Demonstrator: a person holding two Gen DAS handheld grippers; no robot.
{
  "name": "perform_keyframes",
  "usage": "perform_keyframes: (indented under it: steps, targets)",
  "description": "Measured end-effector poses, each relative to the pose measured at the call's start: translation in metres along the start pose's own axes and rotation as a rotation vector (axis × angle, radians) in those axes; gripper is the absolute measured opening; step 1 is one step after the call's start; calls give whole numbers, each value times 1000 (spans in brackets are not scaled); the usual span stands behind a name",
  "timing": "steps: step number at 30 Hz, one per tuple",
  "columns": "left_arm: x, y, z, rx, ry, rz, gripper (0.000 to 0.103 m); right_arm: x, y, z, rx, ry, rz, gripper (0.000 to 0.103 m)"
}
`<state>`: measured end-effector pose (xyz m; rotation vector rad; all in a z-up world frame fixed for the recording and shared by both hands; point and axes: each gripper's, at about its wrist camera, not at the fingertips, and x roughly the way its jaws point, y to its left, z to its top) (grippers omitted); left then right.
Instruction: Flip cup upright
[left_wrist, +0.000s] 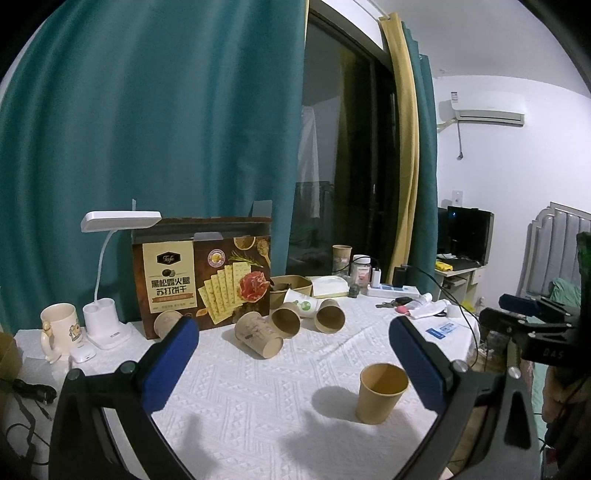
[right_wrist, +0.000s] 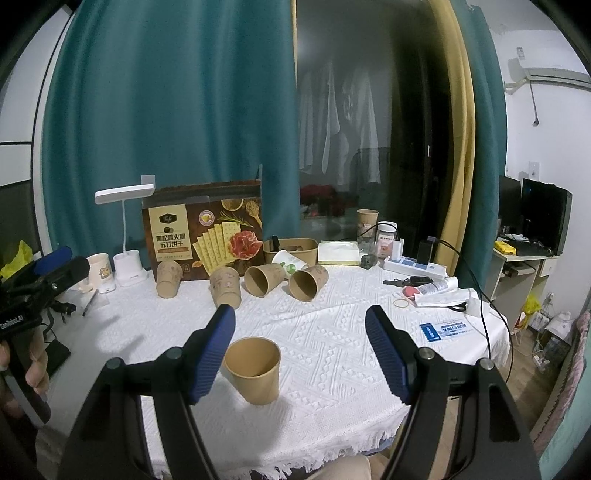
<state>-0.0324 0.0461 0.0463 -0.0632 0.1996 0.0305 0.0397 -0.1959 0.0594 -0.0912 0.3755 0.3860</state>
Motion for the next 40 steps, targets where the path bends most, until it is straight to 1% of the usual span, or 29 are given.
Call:
perform_keyframes:
  steps: [40]
  targets:
    - [2, -5, -3, 0, 10, -17, 103, 3, 5, -2, 0, 0, 1, 71]
